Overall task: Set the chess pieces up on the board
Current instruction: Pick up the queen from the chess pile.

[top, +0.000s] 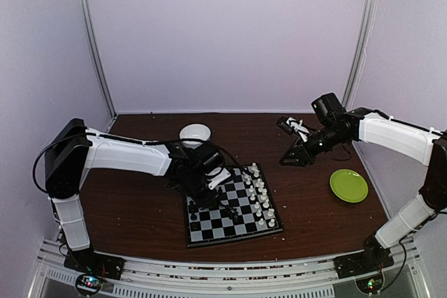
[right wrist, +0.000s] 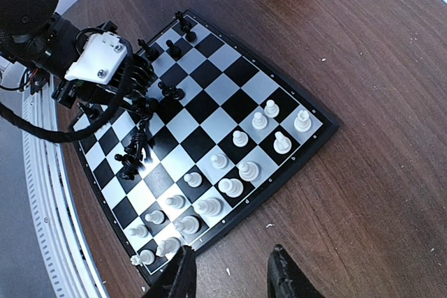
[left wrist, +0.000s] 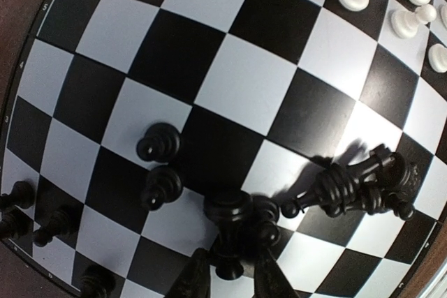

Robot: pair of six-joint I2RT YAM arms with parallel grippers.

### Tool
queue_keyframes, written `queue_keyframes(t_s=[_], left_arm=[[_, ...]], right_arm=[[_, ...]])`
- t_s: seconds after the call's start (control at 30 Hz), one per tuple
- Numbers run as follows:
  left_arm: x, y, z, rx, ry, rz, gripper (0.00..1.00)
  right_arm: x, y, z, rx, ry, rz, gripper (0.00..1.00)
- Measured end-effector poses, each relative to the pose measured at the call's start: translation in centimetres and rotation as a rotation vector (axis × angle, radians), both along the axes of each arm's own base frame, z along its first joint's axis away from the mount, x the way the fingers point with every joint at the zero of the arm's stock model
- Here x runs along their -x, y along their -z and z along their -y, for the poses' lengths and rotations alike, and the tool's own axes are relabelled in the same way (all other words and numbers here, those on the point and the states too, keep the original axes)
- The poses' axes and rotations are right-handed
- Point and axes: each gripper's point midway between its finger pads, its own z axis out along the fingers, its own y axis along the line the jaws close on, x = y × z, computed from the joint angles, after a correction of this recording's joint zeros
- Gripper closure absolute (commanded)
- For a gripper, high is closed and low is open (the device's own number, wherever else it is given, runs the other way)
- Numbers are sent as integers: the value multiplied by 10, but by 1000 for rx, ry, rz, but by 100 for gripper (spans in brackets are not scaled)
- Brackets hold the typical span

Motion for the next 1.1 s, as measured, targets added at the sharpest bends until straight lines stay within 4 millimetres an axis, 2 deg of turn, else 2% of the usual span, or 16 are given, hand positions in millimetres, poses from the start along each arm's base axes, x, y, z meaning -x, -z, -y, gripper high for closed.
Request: queue_keyframes(t_s=[0.3,0.57,0.67,0.73,0.93,1.03,1.1], left_arm=[[-3,6,-3,-22,-8,10,92],[-1,-3,-14,-80,10,10,95],[-2,-23,-15,-74,27,23,95],[-5,-45,-12,-36,38,39,96],[-14,-102,-7,128,50,27,95],[-18,-116,-7,198,50,-23,95],[-18,-122,-8,238,51,-71,95]], right_arm=[[0,0,0,0,0,0,64],[4,-5,-1,-7,-23,-8,62],[9,-18,-5,-36,-68,10,61],[17,-30,-7,-62,-106,32,60],[54,-73,-21,-68,-302,221,59],[76,-87,-40,-19,-427,330,59],[86,-88,-53,27,-495,393,59]])
